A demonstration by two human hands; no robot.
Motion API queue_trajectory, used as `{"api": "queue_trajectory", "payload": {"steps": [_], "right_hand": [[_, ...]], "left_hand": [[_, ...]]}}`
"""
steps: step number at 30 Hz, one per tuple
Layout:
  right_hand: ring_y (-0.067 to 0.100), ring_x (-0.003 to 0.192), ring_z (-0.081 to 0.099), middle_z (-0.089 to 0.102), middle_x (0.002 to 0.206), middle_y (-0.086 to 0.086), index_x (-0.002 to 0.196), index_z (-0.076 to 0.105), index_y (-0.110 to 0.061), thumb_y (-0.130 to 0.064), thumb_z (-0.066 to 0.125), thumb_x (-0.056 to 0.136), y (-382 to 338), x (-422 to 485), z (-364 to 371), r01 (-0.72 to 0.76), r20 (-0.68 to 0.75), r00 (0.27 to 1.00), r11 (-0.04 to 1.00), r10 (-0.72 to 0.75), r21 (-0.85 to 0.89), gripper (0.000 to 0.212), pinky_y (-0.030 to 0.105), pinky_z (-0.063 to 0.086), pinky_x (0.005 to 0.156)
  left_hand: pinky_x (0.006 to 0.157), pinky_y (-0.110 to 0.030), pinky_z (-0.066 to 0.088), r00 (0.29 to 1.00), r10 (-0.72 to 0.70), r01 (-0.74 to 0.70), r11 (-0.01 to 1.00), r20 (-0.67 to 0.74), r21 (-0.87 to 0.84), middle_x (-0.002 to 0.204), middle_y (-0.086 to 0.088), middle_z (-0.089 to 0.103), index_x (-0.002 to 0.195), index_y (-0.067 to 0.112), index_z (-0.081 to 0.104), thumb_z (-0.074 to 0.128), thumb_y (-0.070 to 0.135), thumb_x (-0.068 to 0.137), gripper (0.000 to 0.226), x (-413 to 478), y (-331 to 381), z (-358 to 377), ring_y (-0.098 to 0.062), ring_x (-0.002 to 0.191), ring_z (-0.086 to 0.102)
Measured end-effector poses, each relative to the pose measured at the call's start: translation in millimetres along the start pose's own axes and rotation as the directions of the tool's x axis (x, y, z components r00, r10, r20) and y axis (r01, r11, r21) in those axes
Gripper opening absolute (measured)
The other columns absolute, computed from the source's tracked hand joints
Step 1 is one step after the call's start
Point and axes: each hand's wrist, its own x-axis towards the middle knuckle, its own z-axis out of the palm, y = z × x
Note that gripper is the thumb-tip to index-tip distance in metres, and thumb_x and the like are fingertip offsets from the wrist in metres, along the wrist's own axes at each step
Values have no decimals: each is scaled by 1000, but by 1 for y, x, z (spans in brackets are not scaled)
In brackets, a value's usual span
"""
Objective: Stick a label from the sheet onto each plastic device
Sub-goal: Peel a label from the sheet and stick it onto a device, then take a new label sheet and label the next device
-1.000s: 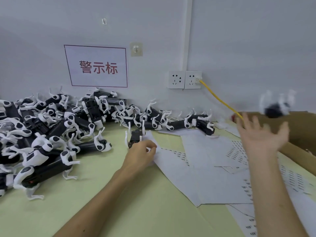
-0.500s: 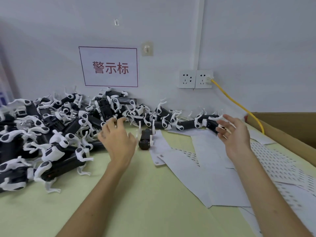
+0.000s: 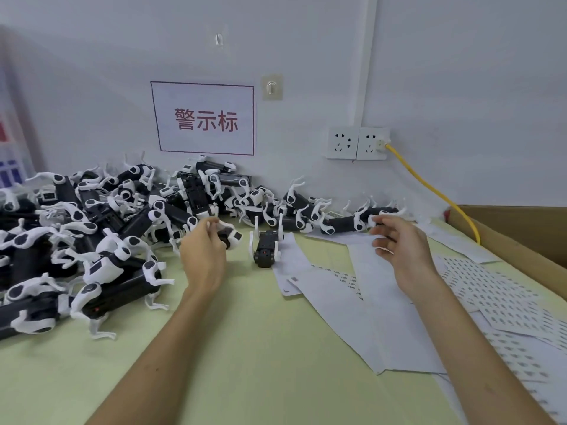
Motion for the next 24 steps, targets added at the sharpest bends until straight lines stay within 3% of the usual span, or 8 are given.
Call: {"api": "queue_trajectory", "payload": {"steps": [4,9,10,11,13,15,19,24], "right_hand": [[13,51,55,66,68,0,85,71,-13,-13,56,94,4,-6,8,29,64,998,994,-22,-104,18,23,41,54],[11,58,61,69,81,3,90,71,-17,-16,60,94,16,-9,19,128,196,978,938,-66,-321,12,21,43,56],[10,67,63,69,91,1,97,70,-21,-24,65,93,21,-11,23,164,258,965,885,-52,-436,7,22,44,61],[10,79,64,67,102,-1,108,67,-26,-34,70,90,28,-13,25,206,325,946,791,-9,-576,20,24,46,68],[15,110,57,55,123,-6,132,51,-33,-51,75,80,47,-17,29,319,422,897,471,130,-823,60,34,45,92],[19,128,43,47,134,-5,145,38,-34,-55,74,77,60,-27,35,430,474,858,230,195,-873,79,38,37,102],[17,113,56,60,124,-5,133,54,-31,-31,68,80,63,-30,38,456,514,856,390,52,-800,55,29,45,88],[17,95,65,63,115,-8,121,64,-25,-29,66,90,55,-18,36,305,273,951,605,-147,-736,31,31,48,88]], "left_hand": [[56,-16,37,986,26,-52,986,-166,-157,72,5,64,117,8,71,50,9,105,24,3,3,-2,-5,50,47],[52,-18,35,977,34,-83,969,-208,-234,59,7,52,117,9,71,50,8,105,24,2,7,-3,-7,48,44],[51,-19,34,978,31,-80,969,-204,-233,61,5,53,118,9,71,50,9,105,25,1,7,-3,-9,46,41],[51,-19,34,980,32,-78,969,-196,-234,63,3,56,119,8,71,50,8,105,25,0,7,-2,-9,46,39],[51,-17,36,983,41,-84,967,-179,-239,72,0,63,121,7,70,50,7,105,26,-3,7,-3,-8,49,41],[53,-14,36,984,61,-100,968,-168,-231,82,-4,69,122,5,70,50,6,105,26,-3,6,-3,-5,52,45],[60,-26,37,981,108,-141,967,-160,-211,78,-8,67,120,6,71,52,7,104,25,-3,7,-2,-4,53,44],[56,-26,34,981,123,-151,969,-150,-195,68,2,56,118,7,72,54,8,104,23,-5,9,1,-4,51,41]]}}
